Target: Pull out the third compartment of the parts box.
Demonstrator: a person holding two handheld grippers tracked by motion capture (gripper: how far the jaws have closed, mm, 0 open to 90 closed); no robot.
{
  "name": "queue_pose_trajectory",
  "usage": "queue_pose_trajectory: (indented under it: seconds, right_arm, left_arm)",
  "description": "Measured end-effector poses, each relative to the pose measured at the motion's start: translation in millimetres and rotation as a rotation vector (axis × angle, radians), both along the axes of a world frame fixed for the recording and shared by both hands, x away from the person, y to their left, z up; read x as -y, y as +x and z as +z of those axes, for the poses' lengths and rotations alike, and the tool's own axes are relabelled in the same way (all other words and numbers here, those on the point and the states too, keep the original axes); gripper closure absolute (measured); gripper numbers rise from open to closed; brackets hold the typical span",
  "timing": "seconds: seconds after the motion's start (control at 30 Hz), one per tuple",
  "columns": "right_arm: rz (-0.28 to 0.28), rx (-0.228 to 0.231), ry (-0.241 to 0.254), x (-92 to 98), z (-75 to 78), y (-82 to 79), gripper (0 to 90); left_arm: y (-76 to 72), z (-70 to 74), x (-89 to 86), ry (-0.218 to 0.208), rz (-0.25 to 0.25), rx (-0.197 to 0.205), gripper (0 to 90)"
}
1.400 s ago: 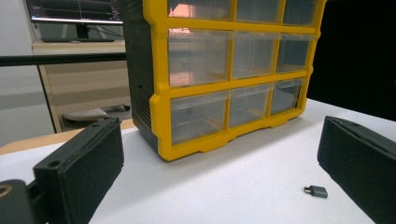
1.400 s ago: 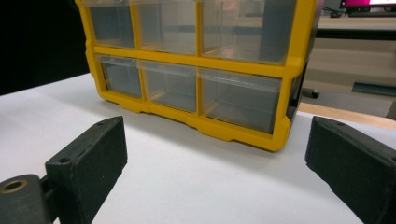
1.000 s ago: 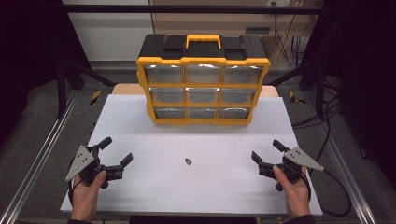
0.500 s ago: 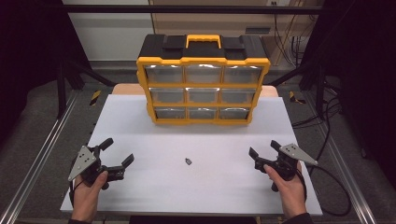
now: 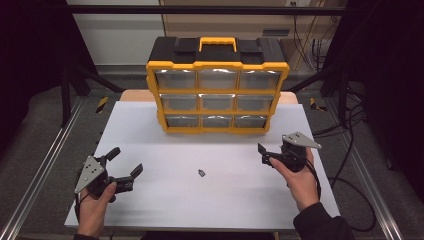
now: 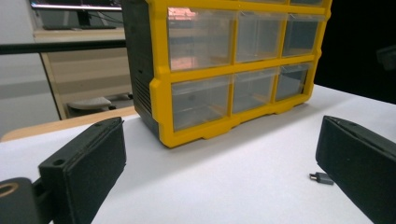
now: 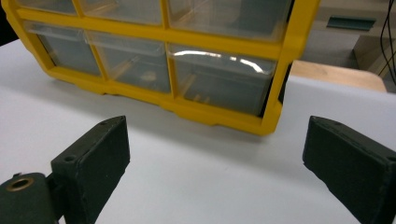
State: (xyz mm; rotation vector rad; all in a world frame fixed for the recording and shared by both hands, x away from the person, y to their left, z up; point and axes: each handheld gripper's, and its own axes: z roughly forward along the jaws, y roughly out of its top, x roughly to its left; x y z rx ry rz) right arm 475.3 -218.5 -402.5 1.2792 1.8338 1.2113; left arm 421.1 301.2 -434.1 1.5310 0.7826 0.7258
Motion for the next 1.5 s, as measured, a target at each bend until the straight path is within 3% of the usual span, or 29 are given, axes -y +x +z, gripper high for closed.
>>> queue_pose_trajectory:
  seconds: [0.17,0.27,0.37,0.43,0.67,0.8,0.97,1.27,1.33,1.4,1.43,1.47,1.5]
  right_arm:
    - [0.002,-0.001,0.012,-1.2,12.8,12.8,8.2]
    - [-0.009,0.006,0.001,-1.4,20.8,25.5,8.1]
    - [-0.016,0.015,-0.005,-1.4,26.1,32.6,8.0]
    - [-0.008,0.051,-0.074,-4.0,35.4,38.8,7.6]
    - [-0.022,0.1,-0.133,-6.9,53.2,49.8,7.8]
    - [-0.023,0.09,-0.108,-6.0,60.1,57.3,8.3]
    - [-0.049,0.065,-0.031,-2.2,68.7,67.1,8.7]
    - [-0.078,0.09,0.001,-5.4,87.9,77.5,10.2]
    - [-0.093,0.116,-0.043,-9.1,92.6,78.1,11.0]
    - [-0.104,0.15,-0.119,-13.5,96.3,78.4,12.0]
    - [-0.104,0.15,-0.119,-13.5,96.3,78.4,12.0]
    - [-0.114,0.193,-0.184,-17.0,99.8,77.5,13.6]
    - [-0.115,0.21,-0.197,-18.0,101.4,77.0,13.9]
  left_arm:
    - [5.9,-2.1,0.9,0.018,0.0,-0.001,1.5]
    - [11.8,-6.7,5.2,0.046,-0.029,-0.022,1.6]
    - [12.2,-6.2,5.8,0.041,-0.035,-0.023,1.5]
    - [11.5,-4.5,6.3,0.032,-0.039,-0.021,1.5]
    - [6.8,-5.8,9.4,0.052,-0.026,-0.024,1.5]
    - [3.5,-7.1,10.3,0.061,-0.029,-0.029,1.5]
    - [3.3,-6.3,11.1,0.06,-0.029,-0.025,1.5]
    - [3.1,-6.5,12.5,0.066,-0.038,-0.027,1.6]
    - [3.1,-6.4,12.3,0.066,-0.038,-0.026,1.6]
    - [3.2,-6.4,12.2,0.065,-0.038,-0.027,1.6]
    - [3.2,-6.4,12.2,0.065,-0.038,-0.027,1.6]
    - [3.1,-6.2,12.3,0.063,-0.039,-0.026,1.6]
    - [3.1,-6.2,12.3,0.063,-0.039,-0.026,1.6]
